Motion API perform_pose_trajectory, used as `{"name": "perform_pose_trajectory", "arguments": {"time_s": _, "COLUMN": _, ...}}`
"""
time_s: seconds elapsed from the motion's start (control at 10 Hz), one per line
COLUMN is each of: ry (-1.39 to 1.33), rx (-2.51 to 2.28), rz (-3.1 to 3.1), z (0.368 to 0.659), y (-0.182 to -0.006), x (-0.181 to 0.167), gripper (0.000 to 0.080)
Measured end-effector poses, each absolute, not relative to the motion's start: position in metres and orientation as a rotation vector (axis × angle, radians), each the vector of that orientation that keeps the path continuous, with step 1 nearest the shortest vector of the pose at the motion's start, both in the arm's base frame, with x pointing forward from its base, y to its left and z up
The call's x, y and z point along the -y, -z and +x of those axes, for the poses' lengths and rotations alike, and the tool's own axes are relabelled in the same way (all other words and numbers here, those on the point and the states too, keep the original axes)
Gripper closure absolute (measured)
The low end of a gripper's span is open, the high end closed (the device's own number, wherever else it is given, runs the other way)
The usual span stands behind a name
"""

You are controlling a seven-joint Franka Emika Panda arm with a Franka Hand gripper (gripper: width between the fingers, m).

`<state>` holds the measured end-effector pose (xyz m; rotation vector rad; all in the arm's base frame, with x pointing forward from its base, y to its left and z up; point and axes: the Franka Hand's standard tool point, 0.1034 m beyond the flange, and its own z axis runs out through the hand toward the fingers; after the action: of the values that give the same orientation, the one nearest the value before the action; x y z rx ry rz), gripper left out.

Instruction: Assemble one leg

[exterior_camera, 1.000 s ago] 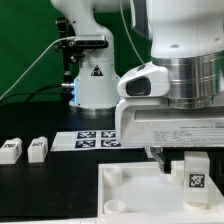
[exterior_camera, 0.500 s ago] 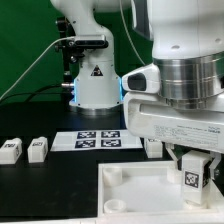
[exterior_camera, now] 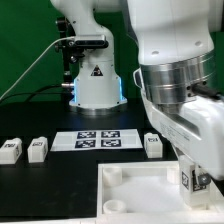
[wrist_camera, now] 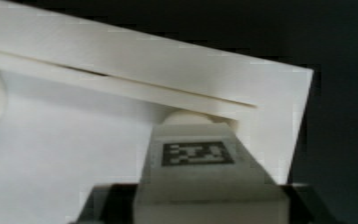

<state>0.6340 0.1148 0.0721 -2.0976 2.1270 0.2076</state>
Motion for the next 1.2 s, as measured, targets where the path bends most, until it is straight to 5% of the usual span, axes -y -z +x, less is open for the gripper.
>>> {"name": "perform_pose_trajectory", "arguments": {"time_s": 0.2, "ry": -0.205, "rx": -2.114, "rz": -2.111, "z": 0.6340, "y": -0.0722, "x": -0.1148, "gripper": 0.0508}}
{"name": "perform_pose_trajectory", "arguments": {"time_s": 0.3, "ry": -0.204, "rx": -2.091, "rz": -2.134, "z": 0.6337, "y": -0.0713, "x": -0.1147, "gripper": 0.0433}}
{"name": "perform_pose_trajectory", "arguments": {"time_s": 0.4, "ry": -0.180, "rx": -1.975, "rz": -2.233, "z": 0.6343, "y": -0.0703, "x": -0.1152, "gripper": 0.0251}}
{"name": "perform_pose_trajectory", "arguments": {"time_s": 0.6, "ry": -0.136, "rx": -1.647, "rz": -2.482, "z": 0.6324, "y": -0.0695, "x": -0.1212, "gripper": 0.0182}}
{"name": "perform_pose_trajectory", "arguments": {"time_s": 1.2, "ry": -0.039, "rx": -0.566, "rz": -2.984, "z": 0.6338, "y": -0.0736, "x": -0.1163, "gripper": 0.0150}}
